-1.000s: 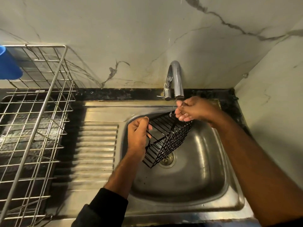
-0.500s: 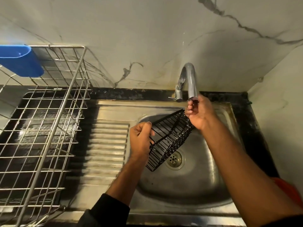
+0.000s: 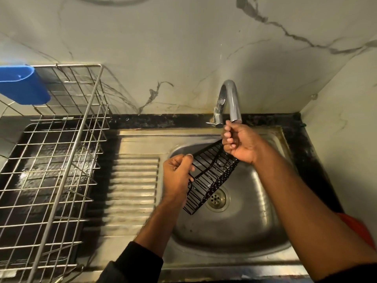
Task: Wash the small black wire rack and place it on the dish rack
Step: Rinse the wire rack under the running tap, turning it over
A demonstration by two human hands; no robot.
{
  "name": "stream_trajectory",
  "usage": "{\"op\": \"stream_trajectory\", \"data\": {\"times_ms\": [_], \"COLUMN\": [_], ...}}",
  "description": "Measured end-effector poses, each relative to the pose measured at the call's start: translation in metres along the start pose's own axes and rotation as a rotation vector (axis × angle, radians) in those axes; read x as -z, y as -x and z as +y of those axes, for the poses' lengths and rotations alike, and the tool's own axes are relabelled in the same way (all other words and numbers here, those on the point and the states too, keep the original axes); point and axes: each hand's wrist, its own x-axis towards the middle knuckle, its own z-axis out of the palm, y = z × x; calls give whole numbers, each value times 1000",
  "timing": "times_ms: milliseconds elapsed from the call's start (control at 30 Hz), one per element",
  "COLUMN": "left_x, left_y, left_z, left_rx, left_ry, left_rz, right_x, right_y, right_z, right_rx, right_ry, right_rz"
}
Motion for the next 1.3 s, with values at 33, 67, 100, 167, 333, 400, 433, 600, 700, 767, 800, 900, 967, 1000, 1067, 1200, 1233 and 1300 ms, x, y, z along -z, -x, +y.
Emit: {"op": "stream_trajectory", "data": {"times_ms": [33,67,100,167,333,400,433,600,700,767,800,900,967,1000,1067,1200,1233,1300], "left_x": [-1,-1,-2,-3,0,0,0,-6,-1,3,4,7,9,11,12,15,16,18], "left_y": [0,0,0,1,0,2,2,2,5,8,9,7,5,5,6,9,9,7], "left_z": [0,0,0,2,3,2,1,6,8,7,7,8,7,6,5,5,6,10], "left_rx": [4,5,7,15,14,14,18,6,0,-9,-12,-21,-34,-28,-2,5,4,12], "left_ry": [1,0,-1,5,14,14,17,158,138,90,77,51,73,88,87,30,30,29], "left_rz": [-1,-2,0,12,-3,-14,-10,-22,-15,-11,-10,9,6,6,15,38,38,52], "right_x": [-1,-1,-3,-6,2,1,-4,-25,-9,8,10,-14,-40,-43,-35,7,9,5], "right_y": [4,10,17,35,63,66,68,72,52,36,33,42,55,55,41,2,0,0], "right_z": [1,2,2,2,-8,-6,2,63,60,45,38,44,61,69,66,44,40,37], "right_rx": [3,16,36,80,338,413,434,562,538,402,342,324,370,410,426,211,181,253], "right_ry": [74,160,293,688,1001,1084,1157,1588,1629,1599,1600,1473,1486,1546,1559,1555,1530,1407], "right_rz": [-19,-31,-41,-76,135,229,187,-319,-205,-54,3,-141,-304,-351,-317,-1,39,86]}}
